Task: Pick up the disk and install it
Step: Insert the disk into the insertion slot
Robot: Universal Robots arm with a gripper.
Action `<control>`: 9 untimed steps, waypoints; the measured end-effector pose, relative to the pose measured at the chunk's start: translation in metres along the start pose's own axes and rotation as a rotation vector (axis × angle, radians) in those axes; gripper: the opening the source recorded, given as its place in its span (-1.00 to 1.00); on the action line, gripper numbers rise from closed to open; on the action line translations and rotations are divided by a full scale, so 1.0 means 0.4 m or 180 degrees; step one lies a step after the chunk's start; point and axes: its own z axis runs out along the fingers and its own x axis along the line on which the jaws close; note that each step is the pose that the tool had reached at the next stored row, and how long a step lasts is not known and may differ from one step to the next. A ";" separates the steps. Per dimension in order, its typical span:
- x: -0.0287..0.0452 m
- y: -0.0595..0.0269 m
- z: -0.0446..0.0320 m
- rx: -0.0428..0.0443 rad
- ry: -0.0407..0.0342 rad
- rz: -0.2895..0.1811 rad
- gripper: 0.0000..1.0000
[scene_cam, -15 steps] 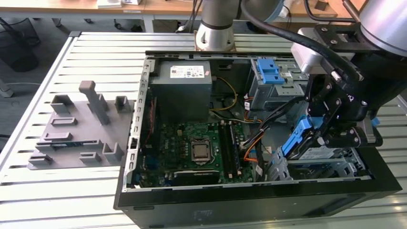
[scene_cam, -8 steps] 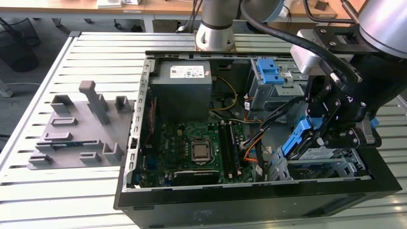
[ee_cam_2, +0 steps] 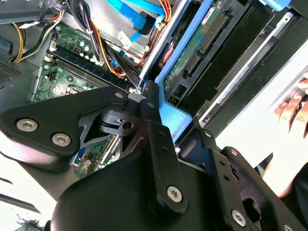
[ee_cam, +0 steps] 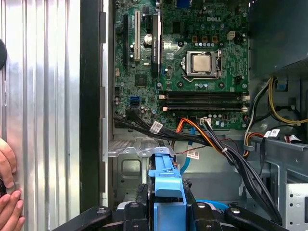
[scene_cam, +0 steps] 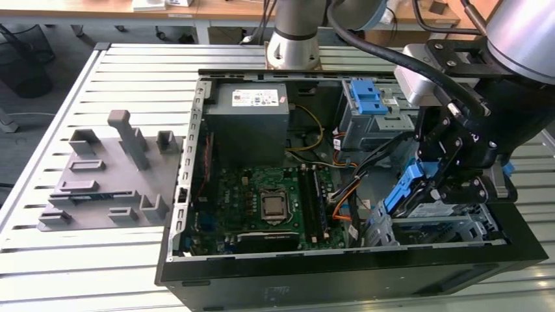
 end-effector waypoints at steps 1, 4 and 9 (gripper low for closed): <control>0.000 0.000 0.002 0.0000 0.0000 0.0000 -0.27; 0.000 0.000 0.008 0.0000 0.0000 0.0000 -0.27; 0.000 0.000 0.015 0.0000 0.0000 0.0000 -0.27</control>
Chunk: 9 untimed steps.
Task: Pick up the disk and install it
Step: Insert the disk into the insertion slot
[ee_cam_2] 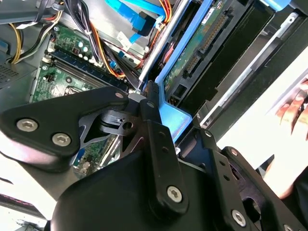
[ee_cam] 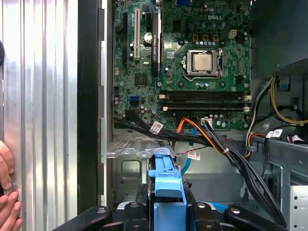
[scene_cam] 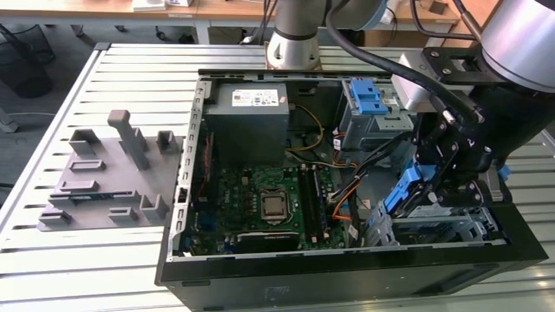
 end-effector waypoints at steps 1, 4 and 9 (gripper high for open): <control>0.000 0.000 0.001 0.0000 0.0000 0.0000 -0.27; 0.000 0.000 0.004 0.0000 0.0000 0.0000 -0.27; 0.000 0.000 0.008 0.0000 0.0000 0.0000 -0.27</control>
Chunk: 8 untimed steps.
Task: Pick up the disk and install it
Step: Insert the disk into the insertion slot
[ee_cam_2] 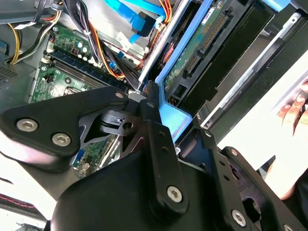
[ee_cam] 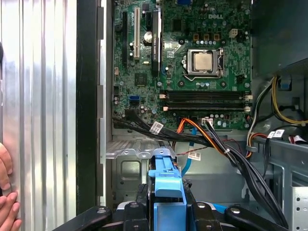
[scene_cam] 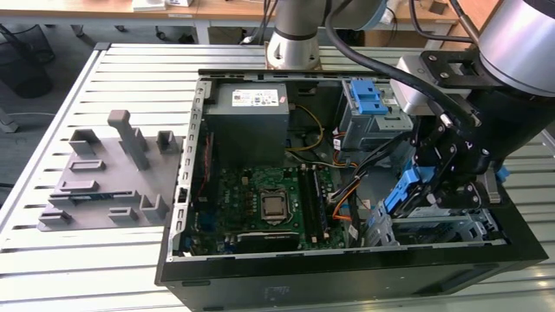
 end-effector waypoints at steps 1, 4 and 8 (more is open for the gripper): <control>0.000 0.000 0.001 0.0000 0.0000 0.0000 -0.27; 0.000 0.000 0.004 0.0000 0.0000 0.0000 -0.27; 0.000 0.000 0.010 0.0000 0.0000 0.0000 -0.27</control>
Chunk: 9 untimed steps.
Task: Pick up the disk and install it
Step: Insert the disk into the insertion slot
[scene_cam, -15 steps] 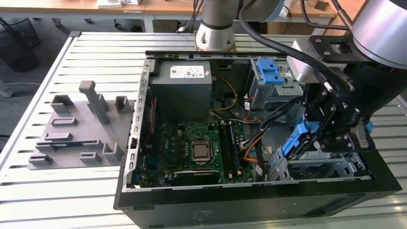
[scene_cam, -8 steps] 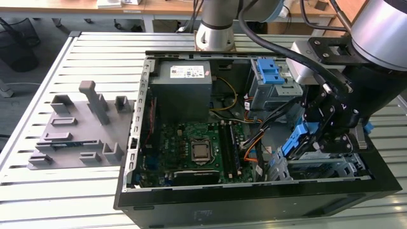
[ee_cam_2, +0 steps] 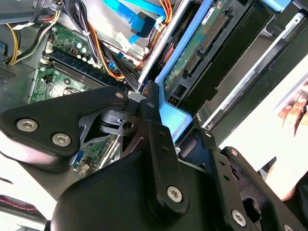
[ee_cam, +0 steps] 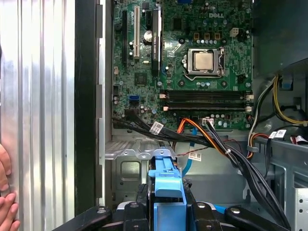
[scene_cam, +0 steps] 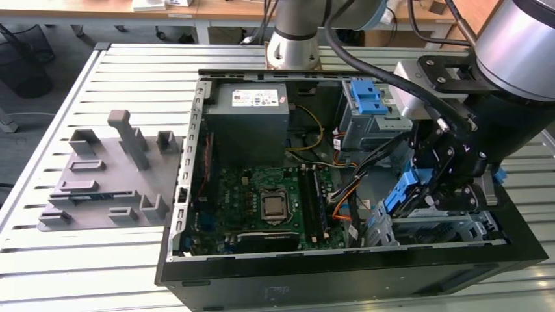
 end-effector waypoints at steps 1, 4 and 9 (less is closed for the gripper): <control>0.000 0.000 0.002 0.0000 0.0000 0.0000 -0.27; 0.000 0.000 0.009 0.0000 0.0000 0.0000 -0.27; 0.000 0.000 0.013 0.0000 0.0001 0.0000 -0.25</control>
